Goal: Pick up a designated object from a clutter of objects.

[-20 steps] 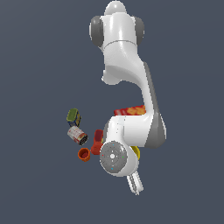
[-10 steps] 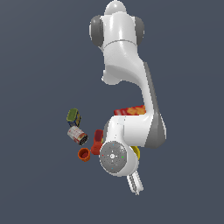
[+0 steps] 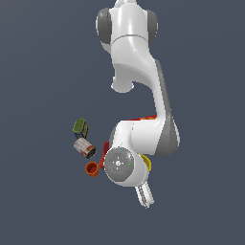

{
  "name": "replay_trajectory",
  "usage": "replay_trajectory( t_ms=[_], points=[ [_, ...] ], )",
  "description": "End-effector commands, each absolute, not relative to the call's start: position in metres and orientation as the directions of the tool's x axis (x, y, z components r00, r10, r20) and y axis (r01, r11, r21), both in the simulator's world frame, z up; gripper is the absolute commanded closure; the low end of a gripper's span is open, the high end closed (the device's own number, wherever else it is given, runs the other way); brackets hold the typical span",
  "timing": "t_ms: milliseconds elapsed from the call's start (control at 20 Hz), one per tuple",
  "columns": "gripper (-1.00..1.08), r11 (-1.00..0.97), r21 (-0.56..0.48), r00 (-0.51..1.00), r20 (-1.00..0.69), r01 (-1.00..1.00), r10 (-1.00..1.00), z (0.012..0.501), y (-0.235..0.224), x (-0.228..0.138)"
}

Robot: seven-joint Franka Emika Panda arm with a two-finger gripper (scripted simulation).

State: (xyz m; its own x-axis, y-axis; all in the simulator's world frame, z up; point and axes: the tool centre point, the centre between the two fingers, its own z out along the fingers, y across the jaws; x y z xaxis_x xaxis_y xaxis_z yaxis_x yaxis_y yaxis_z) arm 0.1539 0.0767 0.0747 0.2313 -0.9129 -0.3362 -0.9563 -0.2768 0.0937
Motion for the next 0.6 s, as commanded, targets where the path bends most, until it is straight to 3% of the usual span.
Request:
replay_trajectory(
  t_ms=[0,550],
  points=[
    [1.08,-0.274,0.092,0.229,-0.335,-0.957,-0.914,0.084,0.068,0.149],
    [1.08,-0.273,0.092,0.228,-0.336,-0.957,-0.914,0.149,0.017,0.103]
  ],
)
